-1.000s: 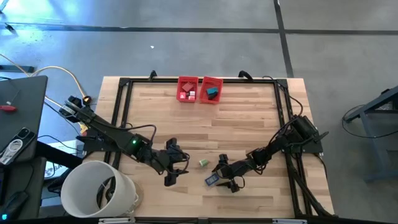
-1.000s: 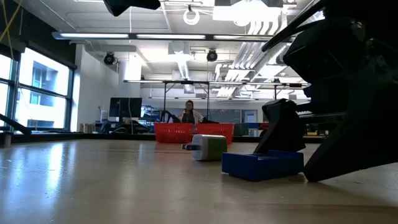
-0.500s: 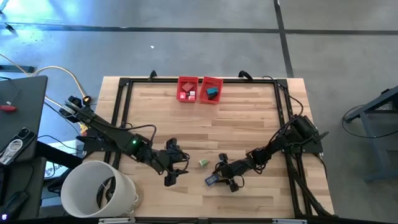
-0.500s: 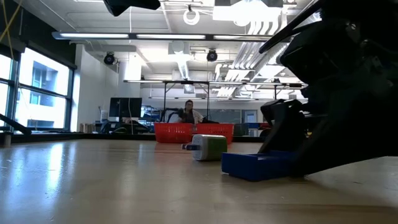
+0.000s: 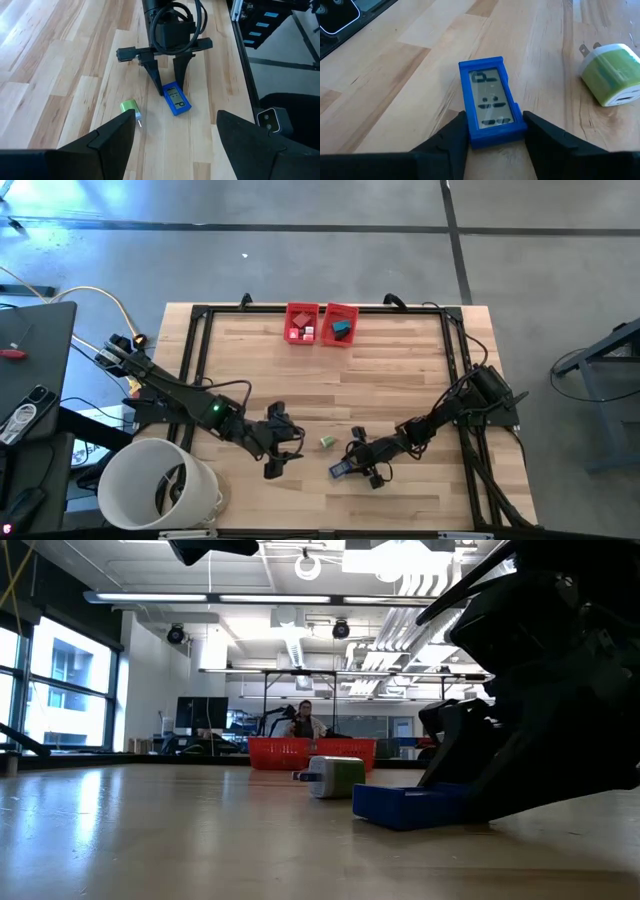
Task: Pick & Place Office items
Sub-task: Put the blue digital clock into the right red basket
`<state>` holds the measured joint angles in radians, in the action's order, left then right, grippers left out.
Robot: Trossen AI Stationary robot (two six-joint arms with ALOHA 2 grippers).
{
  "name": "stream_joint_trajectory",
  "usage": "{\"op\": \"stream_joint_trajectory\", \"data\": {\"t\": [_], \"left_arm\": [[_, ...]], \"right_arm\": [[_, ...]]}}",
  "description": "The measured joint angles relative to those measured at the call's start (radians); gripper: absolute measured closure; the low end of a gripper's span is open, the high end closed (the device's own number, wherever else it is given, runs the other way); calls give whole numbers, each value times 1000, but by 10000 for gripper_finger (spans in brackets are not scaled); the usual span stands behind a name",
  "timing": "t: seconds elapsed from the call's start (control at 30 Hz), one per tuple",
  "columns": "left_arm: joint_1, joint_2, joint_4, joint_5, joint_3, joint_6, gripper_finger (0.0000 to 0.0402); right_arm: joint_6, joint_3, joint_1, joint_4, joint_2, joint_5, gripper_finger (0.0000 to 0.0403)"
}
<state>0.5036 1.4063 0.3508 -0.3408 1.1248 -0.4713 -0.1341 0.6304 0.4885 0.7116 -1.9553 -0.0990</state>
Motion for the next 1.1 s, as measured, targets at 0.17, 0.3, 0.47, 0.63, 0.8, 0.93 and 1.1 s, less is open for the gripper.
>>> {"op": "stream_joint_trajectory", "data": {"t": [0.17, 0.3, 0.47, 0.63, 0.8, 0.93, 1.1], "left_arm": [[-4, 0, 0, 0, 0, 1, 130], [-4, 0, 0, 0, 0, 4, 130], [-4, 0, 0, -11, 0, 60, 130], [-4, 0, 1, -40, 0, 75, 130], [-4, 0, 1, -40, 0, 79, 130], [-4, 0, 3, -40, -1, 79, 130], [-4, 29, 1, -41, -2, 100, 130]], "right_arm": [[-4, 0, 4, -4, 0, -17, 258], [-57, 0, 17, 4, -2, -74, 258], [-84, -1, 54, 17, -4, -162, 258], [-92, -1, 66, 0, -3, -203, 258], [-111, -1, 76, -6, -2, -226, 257], [-113, -2, 95, -47, 25, -283, 257], [-149, -5, 133, -230, 122, -398, 257]]}}
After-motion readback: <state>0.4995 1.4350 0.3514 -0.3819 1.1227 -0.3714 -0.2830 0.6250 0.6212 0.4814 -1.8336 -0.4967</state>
